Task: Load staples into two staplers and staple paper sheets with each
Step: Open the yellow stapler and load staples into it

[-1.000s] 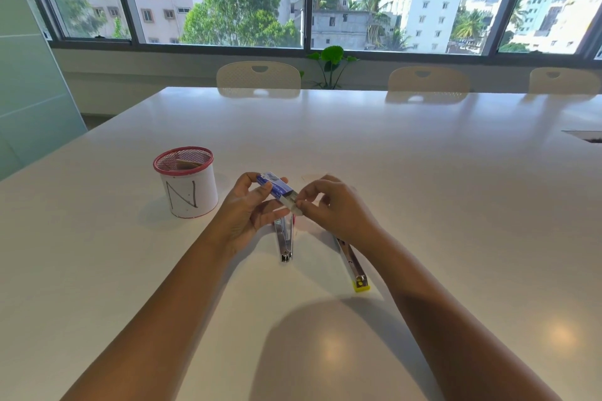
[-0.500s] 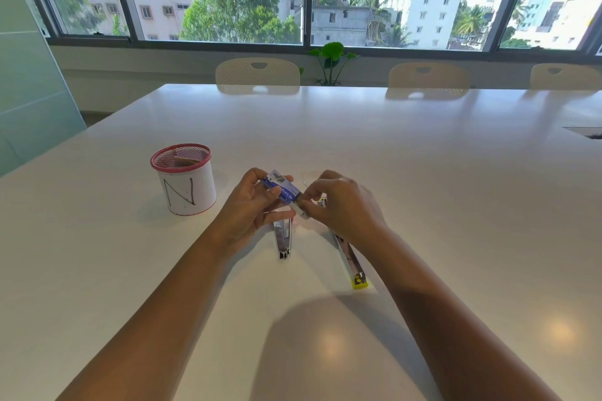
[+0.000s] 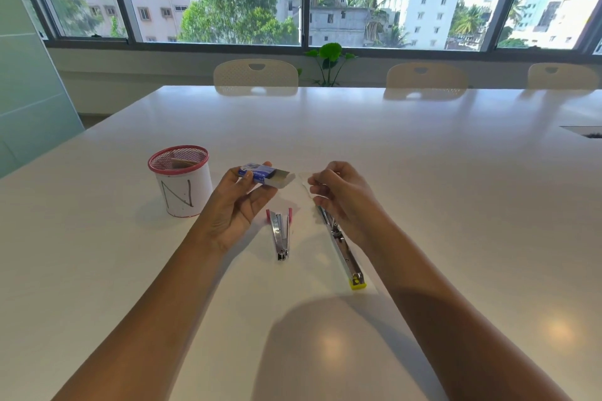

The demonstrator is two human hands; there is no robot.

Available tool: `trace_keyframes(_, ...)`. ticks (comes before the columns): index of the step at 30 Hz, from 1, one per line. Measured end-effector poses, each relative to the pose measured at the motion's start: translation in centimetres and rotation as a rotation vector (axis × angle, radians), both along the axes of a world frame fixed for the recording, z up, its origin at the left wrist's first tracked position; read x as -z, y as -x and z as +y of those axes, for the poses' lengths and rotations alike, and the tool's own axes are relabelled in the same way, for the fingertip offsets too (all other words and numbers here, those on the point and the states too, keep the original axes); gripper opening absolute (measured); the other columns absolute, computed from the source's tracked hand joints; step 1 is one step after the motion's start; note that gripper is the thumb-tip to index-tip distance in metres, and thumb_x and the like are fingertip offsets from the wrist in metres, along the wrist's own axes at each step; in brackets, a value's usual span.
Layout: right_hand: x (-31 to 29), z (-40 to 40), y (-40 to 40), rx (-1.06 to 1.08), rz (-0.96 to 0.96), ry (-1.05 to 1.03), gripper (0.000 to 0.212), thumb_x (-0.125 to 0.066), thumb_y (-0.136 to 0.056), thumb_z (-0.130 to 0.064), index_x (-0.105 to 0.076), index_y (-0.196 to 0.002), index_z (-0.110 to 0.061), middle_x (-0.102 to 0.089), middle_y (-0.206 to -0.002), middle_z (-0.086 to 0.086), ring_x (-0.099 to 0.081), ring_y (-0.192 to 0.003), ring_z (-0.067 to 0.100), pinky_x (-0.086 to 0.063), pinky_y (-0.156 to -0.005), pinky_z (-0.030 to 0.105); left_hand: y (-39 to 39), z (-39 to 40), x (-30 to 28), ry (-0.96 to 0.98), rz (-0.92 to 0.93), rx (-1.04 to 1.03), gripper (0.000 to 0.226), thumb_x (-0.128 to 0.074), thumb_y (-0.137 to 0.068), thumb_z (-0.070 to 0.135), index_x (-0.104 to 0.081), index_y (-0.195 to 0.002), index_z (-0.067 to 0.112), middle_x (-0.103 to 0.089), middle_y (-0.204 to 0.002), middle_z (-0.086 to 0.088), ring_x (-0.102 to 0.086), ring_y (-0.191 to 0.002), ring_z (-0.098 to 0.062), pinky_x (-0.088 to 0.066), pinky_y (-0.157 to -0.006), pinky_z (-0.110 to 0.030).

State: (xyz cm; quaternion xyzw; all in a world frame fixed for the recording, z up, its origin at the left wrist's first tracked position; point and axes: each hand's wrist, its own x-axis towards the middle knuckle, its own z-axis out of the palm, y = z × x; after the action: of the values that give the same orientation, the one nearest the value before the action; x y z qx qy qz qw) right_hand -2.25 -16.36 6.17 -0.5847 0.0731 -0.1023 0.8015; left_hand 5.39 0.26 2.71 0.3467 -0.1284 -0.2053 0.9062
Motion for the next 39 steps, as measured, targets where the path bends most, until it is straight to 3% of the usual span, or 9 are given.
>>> trace_keyframes(2, 0.2, 0.2, -0.1, -0.069, 0.031, -0.103, 0.016, -0.054, -0.089, 0.000, -0.048, -0.098, -0.012, -0.061, -0.078, 0.009, -0.059, -0.064, 0.013, -0.051, -0.054, 0.018, 0.0, 0.1, 0.0, 0.019, -0.013, 0.016, 0.074, -0.091, -0.037, 0.017, -0.057, -0.101, 0.005, -0.072, -0.099, -0.014, -0.070, -0.090, -0.028, -0.058, -0.064, -0.029)
trace_keyframes(8, 1.0, 1.7, -0.1, -0.310, 0.093, -0.346, 0.019, -0.053, -0.091, -0.005, -0.055, -0.109, -0.001, -0.056, -0.076, 0.011, -0.060, -0.060, 0.013, -0.057, -0.060, 0.022, 0.0, -0.1, 0.0, -0.030, -0.054, -0.002, 0.086, -0.093, -0.033, 0.025, -0.054, -0.107, 0.004, -0.072, -0.097, -0.012, -0.070, -0.087, -0.025, -0.058, -0.065, -0.029)
trace_keyframes(15, 1.5, 1.9, -0.3, -0.286, 0.135, -0.465, 0.022, -0.058, -0.087, -0.007, -0.057, -0.107, 0.002, -0.060, -0.076, 0.013, -0.061, -0.054, 0.012, -0.057, -0.058, 0.021, 0.2, -0.3, -0.1, -0.138, -0.108, 0.035, 0.095, -0.091, -0.038, 0.031, -0.048, -0.120, 0.009, -0.071, -0.105, -0.010, -0.068, -0.095, -0.028, -0.058, -0.075, -0.033)
trace_keyframes(21, 1.4, 1.9, -0.3, -0.231, 0.159, -0.495, 0.013, -0.060, -0.086, -0.005, -0.060, -0.096, 0.003, -0.060, -0.062, 0.010, -0.058, -0.048, 0.011, -0.056, -0.056, 0.022, 0.1, -0.2, -0.2, -0.206, -0.198, 0.032, 0.082, -0.089, -0.039, 0.036, -0.058, -0.113, 0.020, -0.069, -0.105, -0.008, -0.069, -0.093, -0.027, -0.059, -0.067, -0.030)
trace_keyframes(27, 1.7, 1.6, -0.6, -0.194, 0.129, -0.504, 0.020, -0.059, -0.086, -0.007, -0.056, -0.103, 0.004, -0.055, -0.070, 0.011, -0.056, -0.046, 0.008, -0.056, -0.054, 0.019, 0.6, -0.7, -0.2, -0.313, -0.306, 0.039, 0.077, -0.087, -0.041, 0.043, -0.056, -0.108, 0.020, -0.072, -0.100, -0.001, -0.069, -0.093, -0.022, -0.057, -0.070, -0.027)
trace_keyframes(31, 1.4, 1.1, -0.6, -0.206, 0.096, -0.506, 0.036, -0.063, -0.080, -0.009, -0.055, -0.112, 0.004, -0.058, -0.070, 0.010, -0.056, -0.047, 0.008, -0.056, -0.057, 0.020, 0.8, -0.8, -0.1, -0.333, -0.312, 0.048, 0.076, -0.088, -0.040, 0.043, -0.055, -0.105, 0.019, -0.072, -0.099, -0.002, -0.069, -0.092, -0.022, -0.057, -0.070, -0.026)
trace_keyframes(34, 1.3, 1.0, -0.5, -0.217, 0.082, -0.497, 0.035, -0.066, -0.072, -0.011, -0.058, -0.104, 0.003, -0.058, -0.080, 0.015, -0.057, -0.047, 0.009, -0.056, -0.058, 0.020, 1.1, -0.9, 0.0, -0.301, -0.298, 0.079, 0.075, -0.088, -0.041, 0.040, -0.055, -0.104, 0.017, -0.073, -0.098, -0.004, -0.069, -0.091, -0.022, -0.057, -0.070, -0.025)
trace_keyframes(39, 1.4, 0.9, -0.6, -0.208, 0.078, -0.475, 0.021, -0.061, -0.084, -0.005, -0.058, -0.103, 0.004, -0.059, -0.075, 0.014, -0.057, -0.046, 0.009, -0.056, -0.056, 0.019, 1.3, -0.9, 0.0, -0.188, -0.205, 0.072, 0.076, -0.091, -0.038, 0.029, -0.056, -0.103, 0.013, -0.073, -0.097, -0.007, -0.070, -0.088, -0.024, -0.058, -0.067, -0.025)
